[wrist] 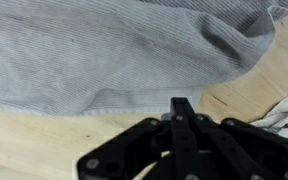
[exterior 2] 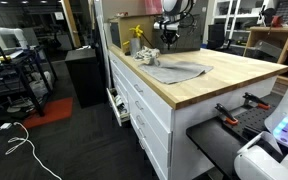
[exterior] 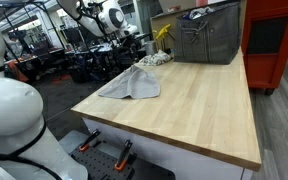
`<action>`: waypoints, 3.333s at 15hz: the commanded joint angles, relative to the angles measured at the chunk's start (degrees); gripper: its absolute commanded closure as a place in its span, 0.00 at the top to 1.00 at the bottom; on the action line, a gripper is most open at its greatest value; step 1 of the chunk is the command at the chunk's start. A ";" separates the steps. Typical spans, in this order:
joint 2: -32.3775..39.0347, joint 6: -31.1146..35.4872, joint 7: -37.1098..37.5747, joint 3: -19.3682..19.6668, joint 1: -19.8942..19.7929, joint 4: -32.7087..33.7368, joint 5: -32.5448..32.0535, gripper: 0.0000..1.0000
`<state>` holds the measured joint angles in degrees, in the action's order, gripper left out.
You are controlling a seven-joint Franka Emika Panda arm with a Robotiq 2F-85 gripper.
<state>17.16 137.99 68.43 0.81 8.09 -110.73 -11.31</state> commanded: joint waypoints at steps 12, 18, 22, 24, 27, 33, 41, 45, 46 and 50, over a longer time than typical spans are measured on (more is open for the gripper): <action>3.28 -1.34 -1.02 0.85 0.66 3.80 0.49 0.01; 4.25 -2.39 0.70 1.55 1.43 5.24 -0.41 0.49; 5.25 -2.34 0.77 1.93 1.53 6.12 0.10 0.01; 6.44 -2.51 1.26 2.20 1.68 7.55 0.10 0.00; 9.30 -3.63 1.86 2.47 1.76 11.17 0.62 0.00; 16.02 -10.50 1.82 3.44 1.99 19.14 1.17 0.00; 22.39 -12.80 2.16 3.65 1.99 25.65 2.10 0.00; 25.25 -13.85 3.72 4.72 2.66 28.99 1.72 0.00; 26.07 -14.14 4.09 5.08 2.80 29.74 1.53 0.00; 29.67 -15.92 4.23 6.12 3.03 32.81 1.49 0.00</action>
<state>43.67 125.31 71.44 5.61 10.45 -82.22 -10.18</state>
